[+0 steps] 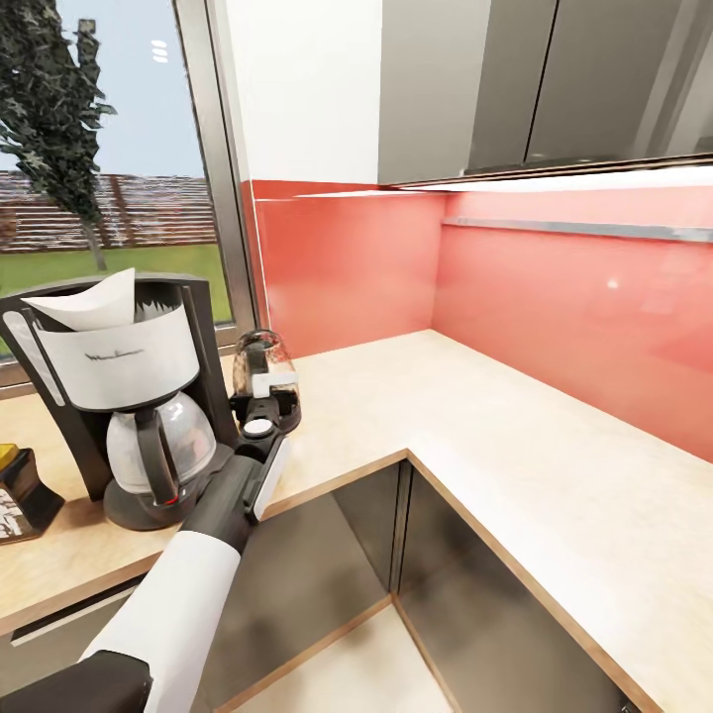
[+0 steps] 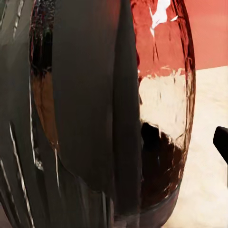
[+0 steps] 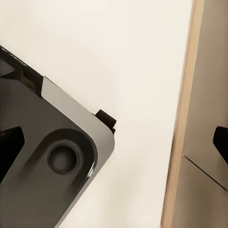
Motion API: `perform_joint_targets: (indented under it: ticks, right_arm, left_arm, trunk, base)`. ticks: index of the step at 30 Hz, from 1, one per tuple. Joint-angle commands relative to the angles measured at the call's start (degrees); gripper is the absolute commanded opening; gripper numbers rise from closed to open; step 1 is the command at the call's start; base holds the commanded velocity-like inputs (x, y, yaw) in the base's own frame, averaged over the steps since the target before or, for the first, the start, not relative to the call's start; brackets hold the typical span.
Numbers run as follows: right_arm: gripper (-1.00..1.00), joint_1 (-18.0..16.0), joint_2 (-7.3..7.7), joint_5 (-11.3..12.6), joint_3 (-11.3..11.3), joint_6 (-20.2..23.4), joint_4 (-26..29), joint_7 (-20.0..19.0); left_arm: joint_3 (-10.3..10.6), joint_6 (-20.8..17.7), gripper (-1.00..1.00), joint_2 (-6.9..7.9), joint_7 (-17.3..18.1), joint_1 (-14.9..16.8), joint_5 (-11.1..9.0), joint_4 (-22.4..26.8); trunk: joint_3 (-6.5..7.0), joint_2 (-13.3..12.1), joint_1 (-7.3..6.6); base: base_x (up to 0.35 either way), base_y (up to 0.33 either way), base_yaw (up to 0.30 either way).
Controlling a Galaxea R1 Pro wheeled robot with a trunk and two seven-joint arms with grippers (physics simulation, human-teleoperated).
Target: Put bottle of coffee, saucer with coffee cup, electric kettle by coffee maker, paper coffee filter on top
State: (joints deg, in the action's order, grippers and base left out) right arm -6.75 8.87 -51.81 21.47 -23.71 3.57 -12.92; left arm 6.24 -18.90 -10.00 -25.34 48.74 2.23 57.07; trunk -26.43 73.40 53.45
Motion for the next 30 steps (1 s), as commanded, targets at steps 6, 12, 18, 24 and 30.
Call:
perform_joint_targets:
  ticks: [6,12,18,24,30]
  right_arm:
    - [1.00,-0.02,0.01,-0.13,0.50,-0.10,0.04,-0.44]
    - [1.00,-0.02,0.01,-0.13,0.50,-0.10,0.04,-0.44]
    - [1.00,-0.02,0.01,-0.13,0.50,-0.10,0.04,-0.44]
    - [1.00,-0.02,0.01,-0.13,0.50,-0.10,0.04,-0.44]
    - [1.00,-0.02,0.01,-0.13,0.50,-0.10,0.04,-0.44]
  left_arm:
    - [0.09,-0.44,1.00,0.00,-0.16,0.04,0.23,0.06]
    - [0.09,-0.44,1.00,0.00,-0.15,0.04,0.23,0.06]
    - [0.09,-0.44,1.00,0.00,-0.15,0.04,0.23,0.06]
    - [0.09,-0.42,1.00,0.00,-0.15,0.04,0.23,0.06]
    - [0.09,-0.37,1.00,0.00,-0.15,0.04,0.16,0.06]
  trunk:
    - [-0.06,0.04,0.00]
    - [-0.06,0.04,0.00]
    - [-0.06,0.04,0.00]
    - [-0.06,0.04,0.00]
    - [-0.06,0.04,0.00]
  base:
    - [0.000,0.000,0.000]
    - [0.000,0.000,0.000]
    - [0.000,0.000,0.000]
    - [0.000,0.000,0.000]
    - [0.000,0.000,0.000]
